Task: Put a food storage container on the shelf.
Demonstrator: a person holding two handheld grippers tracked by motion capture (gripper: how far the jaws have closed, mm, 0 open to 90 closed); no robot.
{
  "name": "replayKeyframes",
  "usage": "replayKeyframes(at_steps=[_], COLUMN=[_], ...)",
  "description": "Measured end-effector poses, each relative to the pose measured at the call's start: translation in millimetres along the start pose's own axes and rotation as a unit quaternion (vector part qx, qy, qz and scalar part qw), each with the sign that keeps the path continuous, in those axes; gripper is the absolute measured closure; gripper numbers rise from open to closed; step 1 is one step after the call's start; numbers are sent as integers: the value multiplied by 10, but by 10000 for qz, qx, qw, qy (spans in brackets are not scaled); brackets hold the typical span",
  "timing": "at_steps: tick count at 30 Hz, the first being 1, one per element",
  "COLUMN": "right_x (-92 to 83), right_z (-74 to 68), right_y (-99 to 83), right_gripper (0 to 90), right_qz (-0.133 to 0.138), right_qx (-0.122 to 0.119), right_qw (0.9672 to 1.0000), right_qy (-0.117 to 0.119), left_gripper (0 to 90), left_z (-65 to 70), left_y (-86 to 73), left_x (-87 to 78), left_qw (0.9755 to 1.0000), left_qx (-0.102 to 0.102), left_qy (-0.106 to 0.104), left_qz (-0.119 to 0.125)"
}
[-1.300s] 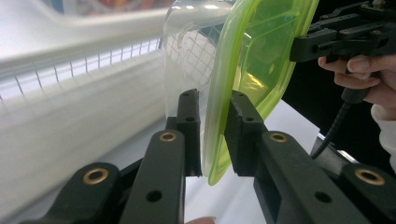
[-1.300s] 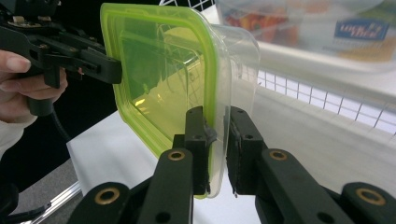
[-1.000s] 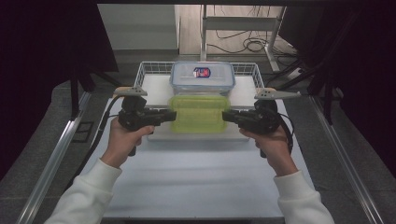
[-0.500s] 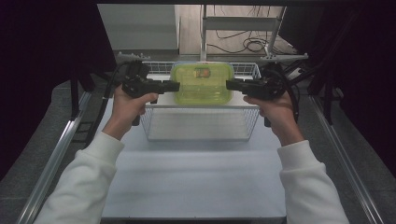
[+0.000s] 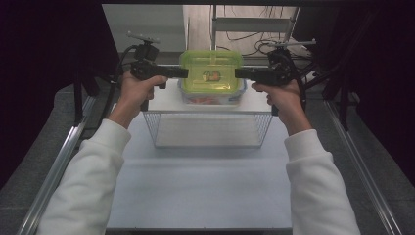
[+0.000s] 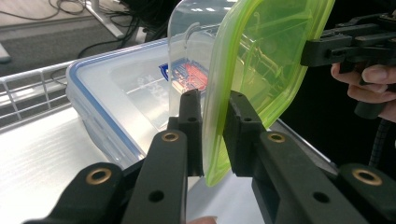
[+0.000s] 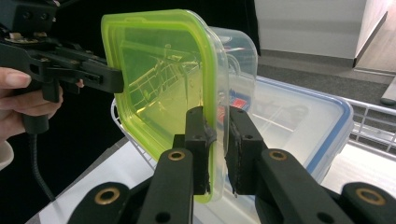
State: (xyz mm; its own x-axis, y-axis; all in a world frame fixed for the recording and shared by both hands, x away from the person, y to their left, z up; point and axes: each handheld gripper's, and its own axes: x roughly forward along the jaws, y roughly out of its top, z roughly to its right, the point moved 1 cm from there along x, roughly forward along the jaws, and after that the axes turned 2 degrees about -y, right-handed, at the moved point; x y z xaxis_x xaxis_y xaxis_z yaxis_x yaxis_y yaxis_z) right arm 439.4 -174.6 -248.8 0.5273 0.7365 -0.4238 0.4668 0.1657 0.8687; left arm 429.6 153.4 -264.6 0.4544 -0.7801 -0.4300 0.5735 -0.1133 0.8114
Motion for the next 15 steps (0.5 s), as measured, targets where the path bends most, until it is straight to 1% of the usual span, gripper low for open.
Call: replayKeyframes(at_steps=[2, 5, 6, 7, 8, 10, 12, 13, 15], right_x=[9, 55, 77, 77, 85, 91, 107, 117, 140], right_z=[11, 65, 97, 97, 119, 130, 152, 161, 170], right_y=[8, 26, 31, 31, 33, 33, 32, 33, 39], right_gripper=[797, 795, 791, 791, 786, 782, 767, 755, 735], right_qz=[-13, -90, -94, -94, -83, -84, -82, -83, -61], right_qx=[6, 96, 174, 174, 201, 212, 279, 316, 361], right_qw=[10000, 9999, 9998, 9998, 9998, 9997, 9996, 9995, 9993], right_qy=[0, -27, -46, -46, -46, -49, -31, -4, 4], left_gripper=[785, 782, 779, 779, 770, 763, 730, 725, 709], left_z=[-27, -52, -58, -63, -69, -75, -82, -82, -84], left_y=[11, 21, 25, 28, 33, 38, 50, 56, 75], left_x=[21, 62, 68, 72, 77, 78, 87, 91, 105], left_qw=[10000, 9999, 9999, 9998, 9997, 9997, 9994, 9993, 9993], left_qx=[-49, -124, -146, -165, -214, -220, -276, -315, -325], left_qy=[-3, 29, 16, 0, -62, -100, -151, -155, -74], left_qz=[-27, 23, 41, 53, 79, 83, 131, 164, 192])
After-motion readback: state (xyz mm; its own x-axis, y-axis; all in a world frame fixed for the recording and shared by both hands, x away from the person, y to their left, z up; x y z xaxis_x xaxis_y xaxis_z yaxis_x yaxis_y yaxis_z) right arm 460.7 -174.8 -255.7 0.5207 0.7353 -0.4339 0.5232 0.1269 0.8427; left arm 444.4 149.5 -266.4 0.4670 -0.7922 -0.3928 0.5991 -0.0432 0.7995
